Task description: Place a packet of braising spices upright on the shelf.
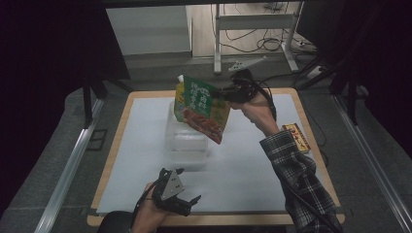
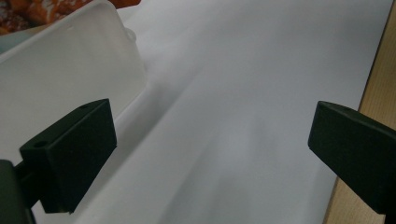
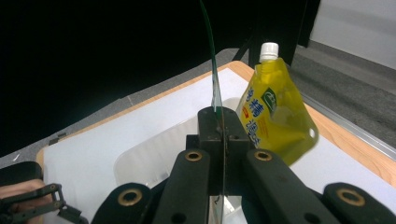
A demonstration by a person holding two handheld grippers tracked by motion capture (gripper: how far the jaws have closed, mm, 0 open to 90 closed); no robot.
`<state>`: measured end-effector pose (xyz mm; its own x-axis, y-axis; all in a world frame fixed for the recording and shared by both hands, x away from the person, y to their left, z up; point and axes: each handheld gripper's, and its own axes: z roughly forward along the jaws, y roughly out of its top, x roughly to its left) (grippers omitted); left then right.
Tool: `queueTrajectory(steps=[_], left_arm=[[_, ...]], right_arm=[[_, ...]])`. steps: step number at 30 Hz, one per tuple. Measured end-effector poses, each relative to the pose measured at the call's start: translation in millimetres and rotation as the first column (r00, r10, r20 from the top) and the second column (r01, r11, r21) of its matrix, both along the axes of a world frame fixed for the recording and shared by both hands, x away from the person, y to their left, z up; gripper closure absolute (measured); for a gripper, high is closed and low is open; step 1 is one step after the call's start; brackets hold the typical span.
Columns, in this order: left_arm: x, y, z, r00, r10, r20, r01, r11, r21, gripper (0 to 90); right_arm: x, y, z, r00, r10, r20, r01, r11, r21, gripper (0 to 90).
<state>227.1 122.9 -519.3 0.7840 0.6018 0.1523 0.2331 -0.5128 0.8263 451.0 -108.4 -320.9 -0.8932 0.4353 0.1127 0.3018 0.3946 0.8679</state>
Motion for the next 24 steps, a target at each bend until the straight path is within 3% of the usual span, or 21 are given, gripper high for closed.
queueTrajectory(steps=[15, 24], left_arm=[[0.2, 1.0, 0.1, 1.0, 0.004, -0.001, -0.004, 1.0, -0.002, 0.5], [0.0, 0.9, 0.1, 1.0, 0.004, 0.001, -0.004, 1.0, 0.004, 0.5]], right_arm=[[10.6, 37.6, -0.7, 0.9997, 0.026, 0.001, -0.026, 1.0, 0.007, 89.1], [13.9, 50.3, -3.9, 0.9993, 0.036, -0.006, -0.036, 0.999, 0.029, 89.1]])
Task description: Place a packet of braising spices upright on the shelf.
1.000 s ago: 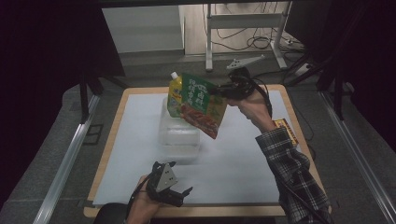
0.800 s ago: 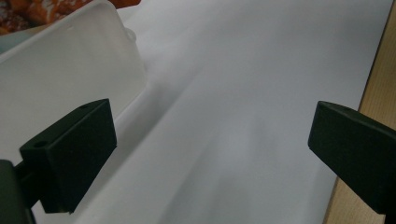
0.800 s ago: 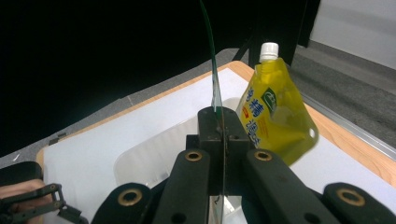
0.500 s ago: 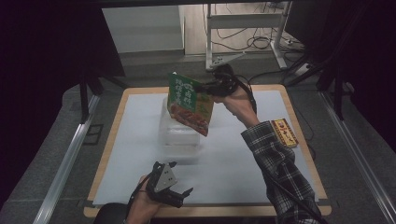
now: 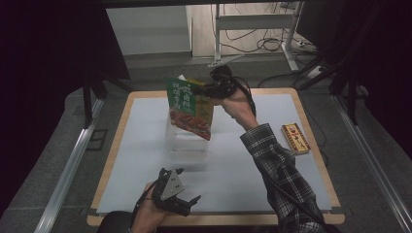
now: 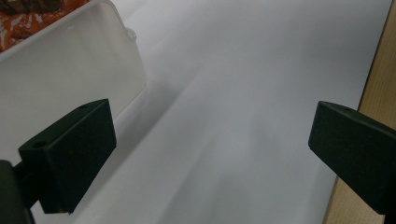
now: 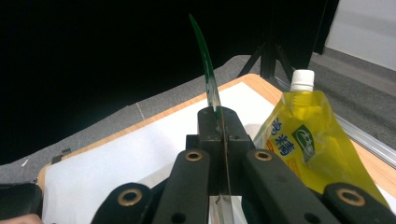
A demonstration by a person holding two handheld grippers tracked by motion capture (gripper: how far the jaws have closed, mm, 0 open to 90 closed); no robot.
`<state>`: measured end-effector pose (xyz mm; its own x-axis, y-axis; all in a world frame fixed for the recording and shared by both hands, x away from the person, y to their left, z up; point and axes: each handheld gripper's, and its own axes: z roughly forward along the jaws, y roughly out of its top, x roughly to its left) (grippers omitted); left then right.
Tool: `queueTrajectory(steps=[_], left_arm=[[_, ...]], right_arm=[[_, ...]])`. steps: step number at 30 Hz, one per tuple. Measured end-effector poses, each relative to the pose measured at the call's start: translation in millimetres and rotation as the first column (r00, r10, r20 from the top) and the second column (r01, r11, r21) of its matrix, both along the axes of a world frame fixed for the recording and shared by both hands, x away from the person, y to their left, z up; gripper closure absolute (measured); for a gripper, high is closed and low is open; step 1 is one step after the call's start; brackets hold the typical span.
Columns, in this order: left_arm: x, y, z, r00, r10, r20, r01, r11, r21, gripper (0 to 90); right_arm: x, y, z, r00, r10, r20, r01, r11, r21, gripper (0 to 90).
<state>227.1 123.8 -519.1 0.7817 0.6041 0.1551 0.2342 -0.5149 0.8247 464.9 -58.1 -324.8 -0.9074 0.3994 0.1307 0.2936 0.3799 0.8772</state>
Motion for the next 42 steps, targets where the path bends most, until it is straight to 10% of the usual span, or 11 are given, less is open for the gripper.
queueTrajectory(steps=[33, 42], left_arm=[[-0.1, -1.5, -1.6, 1.0, -0.001, -0.007, 0.001, 0.9997, 0.023, 0.6], [-0.2, -2.6, -2.3, 1.0, -0.002, -0.008, 0.003, 0.9994, 0.036, 0.7]], right_arm=[[17.6, 15.9, -42.4, 0.9982, -0.059, -0.005, 0.059, 0.997, -0.052, 87.7], [16.8, 10.5, -44.5, 0.9956, -0.088, 0.035, 0.091, 0.99, -0.105, 54.2]])
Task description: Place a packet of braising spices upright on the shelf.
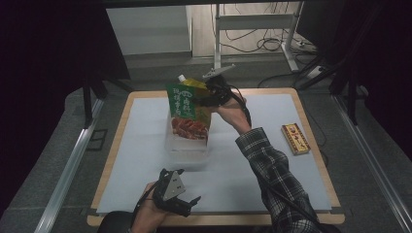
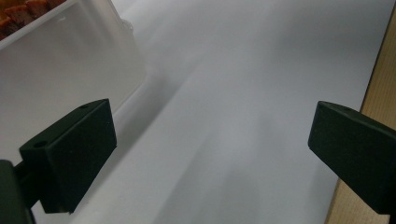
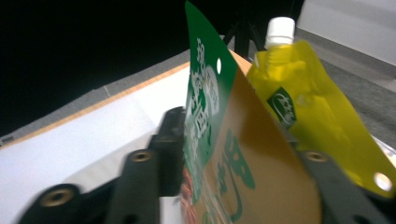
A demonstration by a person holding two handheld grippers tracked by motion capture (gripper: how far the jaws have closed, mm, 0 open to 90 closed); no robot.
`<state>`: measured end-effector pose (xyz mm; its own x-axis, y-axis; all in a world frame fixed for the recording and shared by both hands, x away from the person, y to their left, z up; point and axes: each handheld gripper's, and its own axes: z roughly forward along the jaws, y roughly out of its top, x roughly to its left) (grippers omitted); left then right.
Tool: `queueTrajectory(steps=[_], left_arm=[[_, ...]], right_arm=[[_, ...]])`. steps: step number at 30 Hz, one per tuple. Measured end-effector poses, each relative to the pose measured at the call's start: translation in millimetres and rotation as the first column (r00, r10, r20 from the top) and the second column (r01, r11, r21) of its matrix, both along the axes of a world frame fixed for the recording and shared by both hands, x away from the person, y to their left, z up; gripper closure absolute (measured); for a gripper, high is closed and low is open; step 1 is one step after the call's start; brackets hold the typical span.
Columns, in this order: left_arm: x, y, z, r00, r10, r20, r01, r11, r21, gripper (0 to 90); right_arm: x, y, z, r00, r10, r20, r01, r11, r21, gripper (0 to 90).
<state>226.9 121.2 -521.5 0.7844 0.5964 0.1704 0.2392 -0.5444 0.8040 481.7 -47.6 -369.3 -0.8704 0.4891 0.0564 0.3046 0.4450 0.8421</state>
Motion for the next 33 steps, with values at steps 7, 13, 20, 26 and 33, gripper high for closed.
queueTrajectory(steps=[7, 13, 20, 26, 33], left_arm=[[-0.2, -0.8, -0.4, 1.0, -0.001, 0.0, 0.001, 1.0, 0.003, 0.8], [-0.1, -1.3, -0.8, 1.0, 0.0, 0.0, 0.0, 1.0, 0.007, 0.9], [0.4, -1.0, -1.0, 1.0, -0.001, 0.0, 0.001, 0.9999, 0.016, 0.8], [0.6, -0.8, -1.0, 1.0, 0.0, 0.0, 0.0, 0.9999, 0.015, 0.8], [0.4, -0.6, -0.8, 1.0, 0.004, -0.001, -0.004, 1.0, -0.006, 0.8]], right_arm=[[-3.5, -8.4, -0.1, 0.9996, -0.017, 0.021, 0.018, 0.999, -0.027, 37.5], [-4.3, -19.1, -4.2, 0.9996, -0.024, 0.013, 0.024, 0.999, -0.028, 31.6], [-8.3, -30.1, -9.3, 0.9993, -0.034, 0.015, 0.034, 0.999, -0.028, 26.0], [-12.6, -40.3, -15.1, 0.999, -0.042, 0.014, 0.042, 0.999, -0.035, 21.5], [-20.1, -52.1, -22.5, 0.9991, -0.041, 0.008, 0.041, 0.999, -0.035, 14.2]])
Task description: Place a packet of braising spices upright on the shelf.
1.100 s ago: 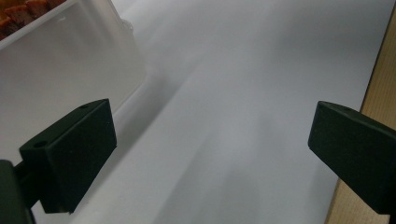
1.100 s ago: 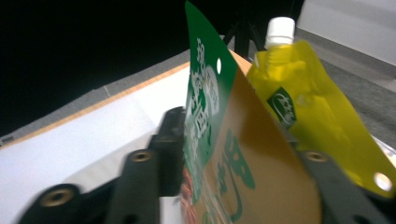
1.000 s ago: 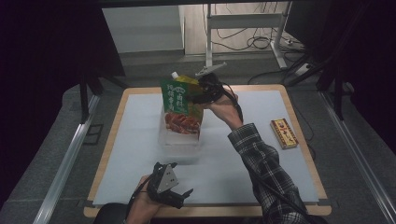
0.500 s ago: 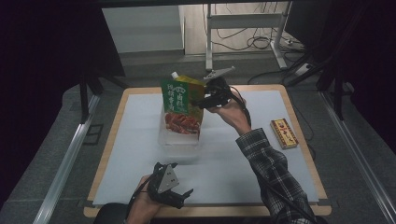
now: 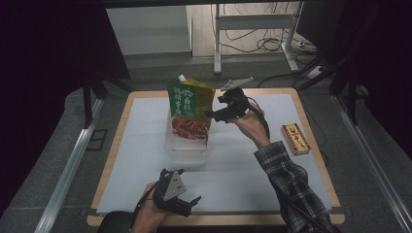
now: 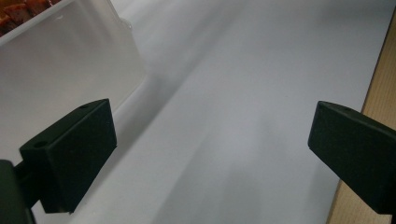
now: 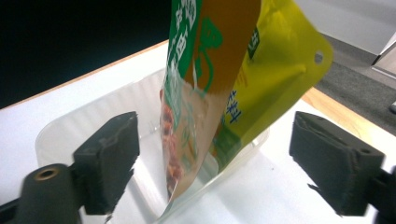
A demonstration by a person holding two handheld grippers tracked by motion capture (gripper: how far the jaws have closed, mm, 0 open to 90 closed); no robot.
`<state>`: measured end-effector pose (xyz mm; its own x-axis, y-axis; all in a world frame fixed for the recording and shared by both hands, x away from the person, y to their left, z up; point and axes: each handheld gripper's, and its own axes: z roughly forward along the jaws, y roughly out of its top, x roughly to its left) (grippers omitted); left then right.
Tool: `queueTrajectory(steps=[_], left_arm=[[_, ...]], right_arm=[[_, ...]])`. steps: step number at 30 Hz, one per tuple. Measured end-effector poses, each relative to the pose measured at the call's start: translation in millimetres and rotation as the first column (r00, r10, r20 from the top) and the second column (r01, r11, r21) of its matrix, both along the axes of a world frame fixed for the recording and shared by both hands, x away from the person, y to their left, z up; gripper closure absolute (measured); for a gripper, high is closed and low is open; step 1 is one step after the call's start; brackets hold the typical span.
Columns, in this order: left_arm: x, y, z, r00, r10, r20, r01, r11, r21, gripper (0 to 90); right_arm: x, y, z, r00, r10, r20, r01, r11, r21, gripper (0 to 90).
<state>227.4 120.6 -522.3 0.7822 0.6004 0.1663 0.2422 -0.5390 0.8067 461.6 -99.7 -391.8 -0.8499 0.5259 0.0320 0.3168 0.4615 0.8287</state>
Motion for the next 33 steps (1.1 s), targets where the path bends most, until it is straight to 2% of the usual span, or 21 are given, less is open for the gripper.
queueTrajectory(steps=[9, 16, 19, 22, 33], left_arm=[[-0.1, 0.5, 0.9, 1.0, 0.0, -0.001, 0.0, 1.0, 0.0, 1.2], [-0.6, 0.2, 1.0, 1.0, 0.009, 0.002, -0.009, 0.9997, -0.024, 1.4], [-0.3, 1.1, 1.6, 1.0, 0.004, 0.003, -0.004, 0.9999, -0.013, 1.4], [-0.5, 0.5, 1.3, 1.0, 0.006, 0.002, -0.006, 0.9997, -0.026, 1.5], [0.0, 0.3, 1.1, 1.0, 0.006, -0.001, -0.006, 0.9997, -0.023, 2.3]], right_arm=[[-9.3, -13.5, -10.9, 0.9998, -0.003, -0.019, 0.003, 1.0, 0.016, 9.4], [-16.4, -24.3, -21.9, 0.9995, -0.007, -0.031, 0.007, 1.0, 0.011, 7.5], [-20.0, -28.5, -24.4, 0.9995, -0.006, -0.031, 0.006, 1.0, 0.016, 6.4], [-25.1, -33.4, -27.6, 0.9995, -0.008, -0.03, 0.009, 1.0, 0.013, 5.2], [-42.8, -51.1, -38.9, 0.9997, -0.017, -0.015, 0.017, 1.0, -0.008, 4.7]])
